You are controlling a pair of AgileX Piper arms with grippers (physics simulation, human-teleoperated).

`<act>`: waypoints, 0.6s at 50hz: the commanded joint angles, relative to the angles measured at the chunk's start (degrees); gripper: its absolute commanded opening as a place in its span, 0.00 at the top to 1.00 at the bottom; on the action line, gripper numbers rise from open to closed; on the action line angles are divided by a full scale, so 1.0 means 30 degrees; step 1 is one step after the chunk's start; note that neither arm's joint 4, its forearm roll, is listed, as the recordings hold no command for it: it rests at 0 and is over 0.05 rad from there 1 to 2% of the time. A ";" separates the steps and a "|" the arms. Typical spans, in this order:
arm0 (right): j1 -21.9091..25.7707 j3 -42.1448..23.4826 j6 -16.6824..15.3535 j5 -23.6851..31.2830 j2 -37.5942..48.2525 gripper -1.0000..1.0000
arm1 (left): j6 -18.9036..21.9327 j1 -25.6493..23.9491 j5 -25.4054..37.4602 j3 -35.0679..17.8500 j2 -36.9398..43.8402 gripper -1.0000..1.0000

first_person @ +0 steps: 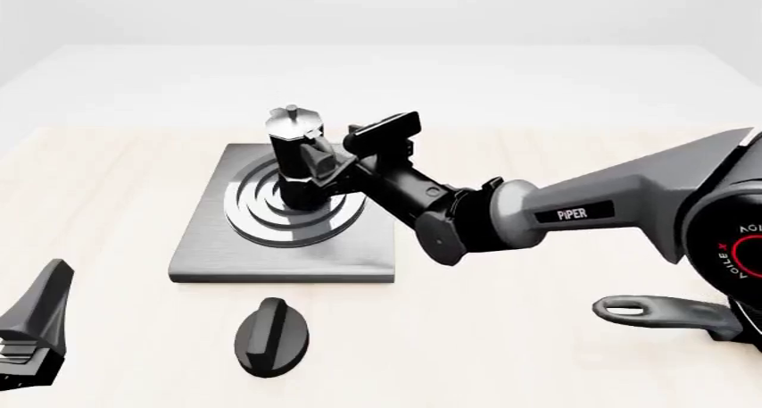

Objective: Put the moka pot on the stove.

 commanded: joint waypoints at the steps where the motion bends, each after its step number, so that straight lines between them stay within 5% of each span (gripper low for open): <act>1: 0.0135 0.0399 -0.0125 0.0265 -0.0485 0.00 | 0.0000 0.0000 0.0000 0.0000 0.0000 0.00; 30: 0.0316 0.2247 -0.0176 0.0065 -0.1726 0.00 | 0.0000 0.0000 0.0000 0.0000 0.0000 0.00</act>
